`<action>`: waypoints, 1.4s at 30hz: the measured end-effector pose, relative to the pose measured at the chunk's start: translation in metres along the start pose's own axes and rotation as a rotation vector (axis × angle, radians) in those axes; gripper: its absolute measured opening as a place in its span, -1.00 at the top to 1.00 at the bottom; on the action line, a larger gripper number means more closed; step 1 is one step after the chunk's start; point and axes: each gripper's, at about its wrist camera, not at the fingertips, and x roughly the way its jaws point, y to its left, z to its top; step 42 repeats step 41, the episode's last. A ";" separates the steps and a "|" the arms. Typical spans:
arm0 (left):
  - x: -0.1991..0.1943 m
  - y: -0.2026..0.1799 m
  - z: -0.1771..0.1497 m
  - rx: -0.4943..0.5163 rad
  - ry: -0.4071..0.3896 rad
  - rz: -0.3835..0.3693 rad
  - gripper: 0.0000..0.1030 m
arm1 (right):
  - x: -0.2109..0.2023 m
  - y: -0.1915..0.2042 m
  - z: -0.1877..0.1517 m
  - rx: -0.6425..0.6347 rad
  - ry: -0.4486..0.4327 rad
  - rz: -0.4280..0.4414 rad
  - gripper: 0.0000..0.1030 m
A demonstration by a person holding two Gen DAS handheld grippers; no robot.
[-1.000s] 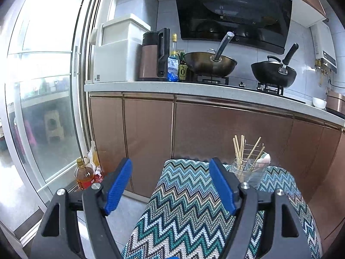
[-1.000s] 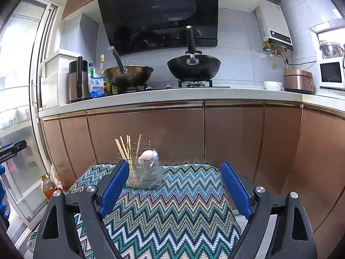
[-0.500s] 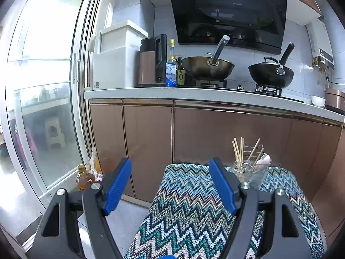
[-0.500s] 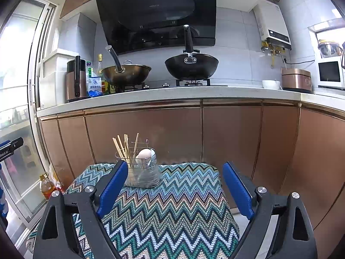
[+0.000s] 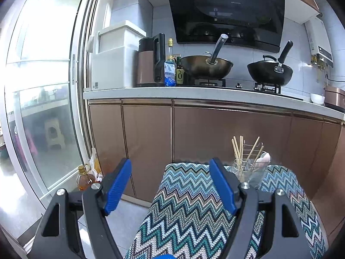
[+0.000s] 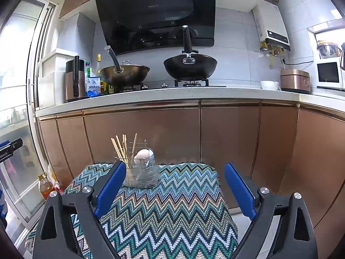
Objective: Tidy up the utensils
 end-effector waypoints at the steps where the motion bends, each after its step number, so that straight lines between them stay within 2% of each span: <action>1: 0.000 -0.001 0.000 0.002 -0.001 0.000 -0.42 | 0.000 0.000 0.000 -0.001 0.000 -0.001 -0.79; 23: -0.009 -0.007 0.001 0.026 -0.032 -0.006 -0.42 | -0.003 0.002 0.000 -0.009 -0.008 -0.007 -0.83; 42: -0.021 0.000 0.008 -0.014 -0.073 -0.007 -0.42 | -0.011 0.006 0.003 -0.041 -0.033 -0.016 -0.85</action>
